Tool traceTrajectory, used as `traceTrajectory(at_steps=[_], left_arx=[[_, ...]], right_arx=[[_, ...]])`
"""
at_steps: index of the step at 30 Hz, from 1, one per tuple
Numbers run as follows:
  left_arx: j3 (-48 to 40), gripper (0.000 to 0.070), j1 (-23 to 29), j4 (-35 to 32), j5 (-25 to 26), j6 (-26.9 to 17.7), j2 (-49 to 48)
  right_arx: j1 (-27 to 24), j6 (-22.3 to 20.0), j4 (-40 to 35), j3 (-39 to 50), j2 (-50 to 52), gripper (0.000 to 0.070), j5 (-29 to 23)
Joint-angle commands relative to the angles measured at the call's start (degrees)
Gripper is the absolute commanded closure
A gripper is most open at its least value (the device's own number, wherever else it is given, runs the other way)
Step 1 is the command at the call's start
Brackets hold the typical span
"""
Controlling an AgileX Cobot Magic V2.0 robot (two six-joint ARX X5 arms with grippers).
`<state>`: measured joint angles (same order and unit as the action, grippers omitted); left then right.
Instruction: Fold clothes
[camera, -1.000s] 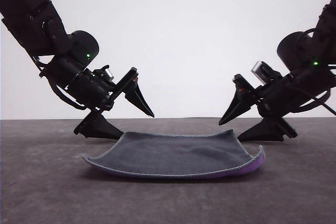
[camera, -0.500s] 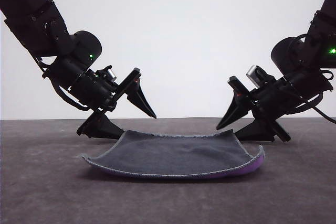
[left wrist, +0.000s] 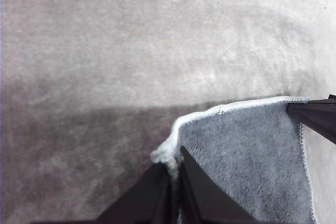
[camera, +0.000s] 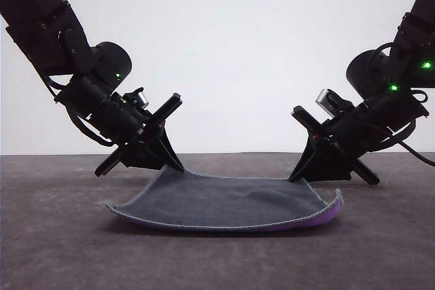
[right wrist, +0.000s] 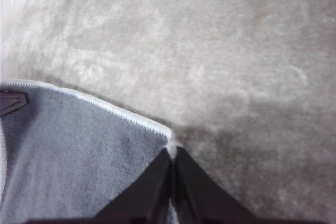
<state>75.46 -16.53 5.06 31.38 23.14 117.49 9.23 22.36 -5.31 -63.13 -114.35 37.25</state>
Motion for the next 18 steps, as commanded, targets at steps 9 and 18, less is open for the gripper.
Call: traceTrajectory(at_steps=[9, 18], left_arx=[[0.66, 0.0697, 1.90, 4.94, -0.09, -6.32, -1.83], [0.63, 0.0697, 1.69, 12.25, -0.20, -10.83, -5.10]], right_arx=[[1.06, -4.63, 3.37, -0.35, 3.47, 0.0697, 0.32], [2.68, -5.94, 6.84, -0.09, 8.89, 0.0697, 0.15]])
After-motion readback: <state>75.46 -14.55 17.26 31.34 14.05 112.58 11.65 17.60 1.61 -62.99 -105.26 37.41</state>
